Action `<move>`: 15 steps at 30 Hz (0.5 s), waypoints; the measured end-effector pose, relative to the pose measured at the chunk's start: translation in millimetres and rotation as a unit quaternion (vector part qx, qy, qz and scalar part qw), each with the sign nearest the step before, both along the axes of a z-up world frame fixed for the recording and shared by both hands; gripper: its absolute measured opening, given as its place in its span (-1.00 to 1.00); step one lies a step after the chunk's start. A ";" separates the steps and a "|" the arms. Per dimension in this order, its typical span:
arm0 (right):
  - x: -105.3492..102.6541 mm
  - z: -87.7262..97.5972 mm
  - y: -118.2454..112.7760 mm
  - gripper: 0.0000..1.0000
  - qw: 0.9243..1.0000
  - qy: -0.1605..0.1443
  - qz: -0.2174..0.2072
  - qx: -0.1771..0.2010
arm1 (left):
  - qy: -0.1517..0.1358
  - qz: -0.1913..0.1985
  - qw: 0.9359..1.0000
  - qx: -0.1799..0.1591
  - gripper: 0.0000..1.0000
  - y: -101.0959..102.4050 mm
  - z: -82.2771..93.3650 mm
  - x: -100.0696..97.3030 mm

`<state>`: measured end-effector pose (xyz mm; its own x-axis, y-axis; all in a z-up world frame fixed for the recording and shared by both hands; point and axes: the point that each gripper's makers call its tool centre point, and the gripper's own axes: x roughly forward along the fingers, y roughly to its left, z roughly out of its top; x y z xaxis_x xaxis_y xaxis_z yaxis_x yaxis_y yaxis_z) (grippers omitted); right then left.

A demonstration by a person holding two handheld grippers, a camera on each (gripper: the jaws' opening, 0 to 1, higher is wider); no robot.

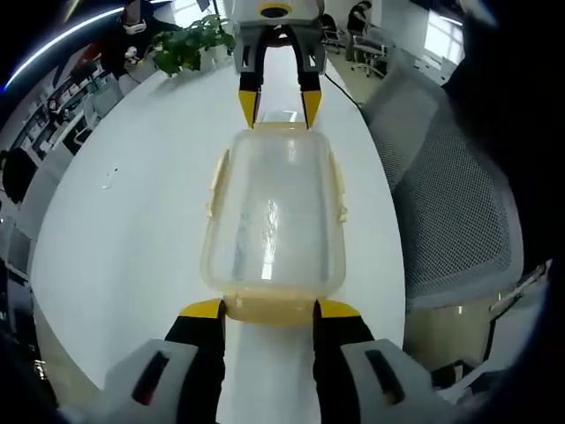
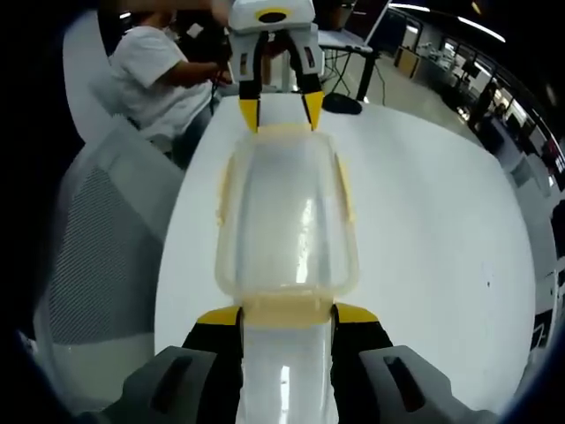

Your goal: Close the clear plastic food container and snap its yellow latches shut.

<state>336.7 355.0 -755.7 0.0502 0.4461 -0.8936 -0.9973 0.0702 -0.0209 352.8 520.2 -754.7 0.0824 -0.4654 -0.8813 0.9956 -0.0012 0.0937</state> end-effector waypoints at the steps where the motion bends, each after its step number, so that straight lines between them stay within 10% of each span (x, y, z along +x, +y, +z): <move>1: 0.0 -0.2 -0.8 -0.26 1.000 0.000 0.000 0.000 | 0.000 0.000 1.000 0.000 -0.26 -1.3 0.3 -0.2; 15: -2.9 -1.4 -26.4 -0.26 1.000 0.002 -0.006 -0.002 | 0.007 -0.004 1.000 -0.003 -0.26 -26.9 -1.1 -2.6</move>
